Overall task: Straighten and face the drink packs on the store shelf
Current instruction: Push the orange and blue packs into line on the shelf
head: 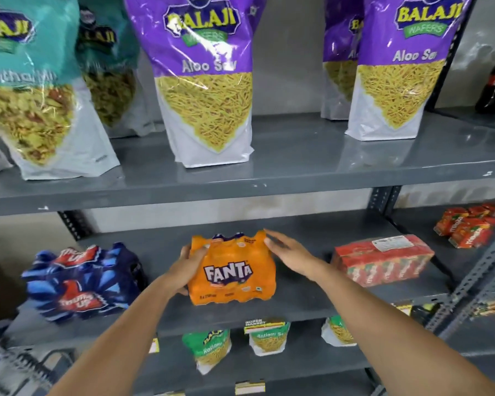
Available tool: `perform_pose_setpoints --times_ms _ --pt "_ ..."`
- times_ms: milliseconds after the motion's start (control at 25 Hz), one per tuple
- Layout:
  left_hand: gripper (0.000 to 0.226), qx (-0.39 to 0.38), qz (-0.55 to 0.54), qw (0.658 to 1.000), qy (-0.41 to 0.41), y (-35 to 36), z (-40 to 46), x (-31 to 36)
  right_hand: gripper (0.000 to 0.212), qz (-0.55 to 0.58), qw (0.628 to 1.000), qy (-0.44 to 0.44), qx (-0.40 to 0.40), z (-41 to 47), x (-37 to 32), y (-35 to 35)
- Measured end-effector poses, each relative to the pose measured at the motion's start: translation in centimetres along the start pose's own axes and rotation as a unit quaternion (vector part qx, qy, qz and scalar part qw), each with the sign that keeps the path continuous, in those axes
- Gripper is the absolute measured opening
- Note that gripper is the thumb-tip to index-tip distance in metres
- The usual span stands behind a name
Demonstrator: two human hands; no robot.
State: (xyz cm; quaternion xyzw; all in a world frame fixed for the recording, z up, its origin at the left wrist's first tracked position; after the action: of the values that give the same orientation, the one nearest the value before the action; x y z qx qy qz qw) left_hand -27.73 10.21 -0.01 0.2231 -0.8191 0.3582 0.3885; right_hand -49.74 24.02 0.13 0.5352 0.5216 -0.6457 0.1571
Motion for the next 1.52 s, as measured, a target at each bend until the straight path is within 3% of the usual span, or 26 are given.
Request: perform_pose_setpoints --times_ms 200,400,640,840,920,1000,1080,1120,1200,1280,1400,1480,1520 --pt "0.075 -0.038 -0.021 0.999 -0.009 0.7 1.0 0.0 0.060 0.037 0.998 0.058 -0.012 -1.5 2.1 -0.1" --pt "0.075 -0.055 -0.010 0.998 0.011 4.3 0.7 1.5 0.077 0.009 0.997 0.037 0.061 -2.1 2.8 -2.8" --pt "0.076 -0.020 0.021 0.999 0.041 8.1 0.9 2.2 0.042 0.015 0.994 0.067 0.090 -3.6 4.8 -6.1" --pt "0.074 -0.007 0.030 0.998 0.052 9.0 0.3 2.7 0.050 0.016 0.992 0.078 0.099 -4.1 5.5 -6.7" --pt "0.076 -0.009 0.029 0.998 0.050 8.9 0.3 2.8 0.054 -0.021 0.992 0.084 0.091 -3.9 5.2 -6.1" --pt "0.085 -0.063 0.011 0.997 0.041 8.7 0.1 2.6 0.045 -0.092 0.985 0.049 0.137 -3.7 3.7 -5.7" --pt "0.090 -0.123 0.046 0.989 0.060 7.4 -0.7 2.5 0.043 -0.212 0.949 -0.026 0.230 -3.2 1.4 -5.5" --pt "0.089 -0.116 0.092 0.985 0.093 6.2 -0.9 2.6 0.045 -0.268 0.927 -0.062 0.256 -2.9 0.1 -5.0" --pt "0.071 -0.006 0.170 0.971 0.168 1.4 -0.7 2.4 0.052 -0.347 0.904 -0.097 0.229 -1.5 -2.0 -2.5" --pt "0.050 0.119 0.204 0.945 0.227 -4.9 -0.3 2.3 0.060 -0.381 0.913 -0.049 0.140 0.4 -3.1 0.6" --pt "0.035 0.265 0.275 0.877 0.293 -15.2 -1.0 0.0 0.067 -0.397 0.914 -0.006 0.087 1.9 -6.4 5.7" --pt "0.032 0.356 0.307 0.838 0.278 -21.3 -1.7 -3.2 0.069 -0.446 0.891 -0.049 0.063 2.4 -8.6 10.0" --pt "0.033 0.399 0.298 0.835 0.235 -24.4 -2.0 -5.4 0.069 -0.466 0.880 -0.079 0.042 2.5 -9.5 12.7"
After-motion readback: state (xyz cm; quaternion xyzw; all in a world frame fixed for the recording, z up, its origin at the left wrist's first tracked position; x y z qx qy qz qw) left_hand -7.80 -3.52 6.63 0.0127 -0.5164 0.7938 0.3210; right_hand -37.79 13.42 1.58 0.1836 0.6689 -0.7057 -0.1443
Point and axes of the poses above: each hand's wrist, its own z-axis towards the middle knuckle, its own y-axis out of the palm, x = y × z, the point moved 6 cm from there along z, towards the middle knuckle, and after that the axes turned 5 degrees about x, right-handed, at the moved point
